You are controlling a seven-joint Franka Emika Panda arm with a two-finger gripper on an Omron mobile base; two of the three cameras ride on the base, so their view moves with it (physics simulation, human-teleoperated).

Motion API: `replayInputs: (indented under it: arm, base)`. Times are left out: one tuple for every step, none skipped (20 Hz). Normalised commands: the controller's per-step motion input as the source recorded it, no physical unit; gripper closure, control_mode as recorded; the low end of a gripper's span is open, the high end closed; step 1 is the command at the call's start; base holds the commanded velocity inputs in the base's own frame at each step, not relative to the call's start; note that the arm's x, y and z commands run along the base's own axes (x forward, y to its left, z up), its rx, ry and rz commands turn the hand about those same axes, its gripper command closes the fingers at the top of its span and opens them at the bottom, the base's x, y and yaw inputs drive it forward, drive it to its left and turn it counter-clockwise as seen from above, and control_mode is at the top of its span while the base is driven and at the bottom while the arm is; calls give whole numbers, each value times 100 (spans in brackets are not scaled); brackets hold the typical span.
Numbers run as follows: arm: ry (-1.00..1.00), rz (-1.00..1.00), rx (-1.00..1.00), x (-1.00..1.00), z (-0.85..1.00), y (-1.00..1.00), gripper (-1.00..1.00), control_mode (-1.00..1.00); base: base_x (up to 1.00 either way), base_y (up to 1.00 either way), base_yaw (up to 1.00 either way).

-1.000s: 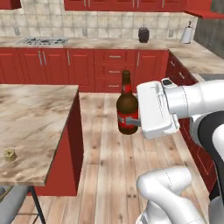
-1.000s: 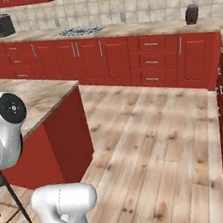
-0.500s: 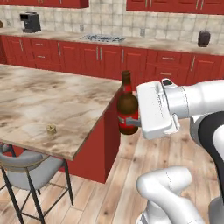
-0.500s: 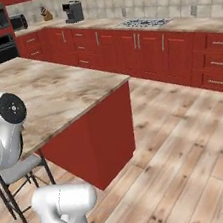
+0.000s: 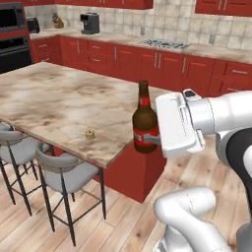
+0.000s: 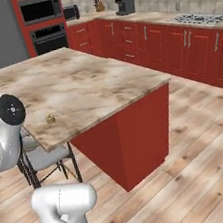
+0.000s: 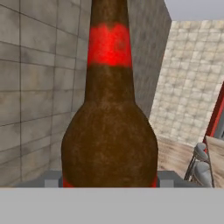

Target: Get the candle and the beer from the cabinet and move them to the dining counter.

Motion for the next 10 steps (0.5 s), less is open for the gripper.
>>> replayInputs:
  arm:
    - [0, 0, 0, 0, 0, 0, 100, 100]
    - [0, 0, 0, 0, 0, 0, 100, 100]
    - [0, 0, 0, 0, 0, 0, 100, 100]
    - [0, 0, 0, 0, 0, 0, 100, 100]
    - [0, 0, 0, 0, 0, 0, 100, 100]
    - [0, 0, 0, 0, 0, 0, 100, 100]
    - [0, 0, 0, 0, 0, 0, 100, 100]
    - [0, 0, 0, 0, 0, 0, 100, 100]
    - [0, 0, 0, 0, 0, 0, 100, 100]
    - [0, 0, 0, 0, 0, 0, 100, 100]
  base:
    - [66, 5, 22]
    - [73, 16, 17]
    - [77, 32, 8]
    - [80, 37, 0]
    - [76, 43, 0]
    - [67, 49, -5]
    - [63, 50, -10]
    - [59, 63, -17]
    - [61, 74, -21]
    - [52, 79, -24]
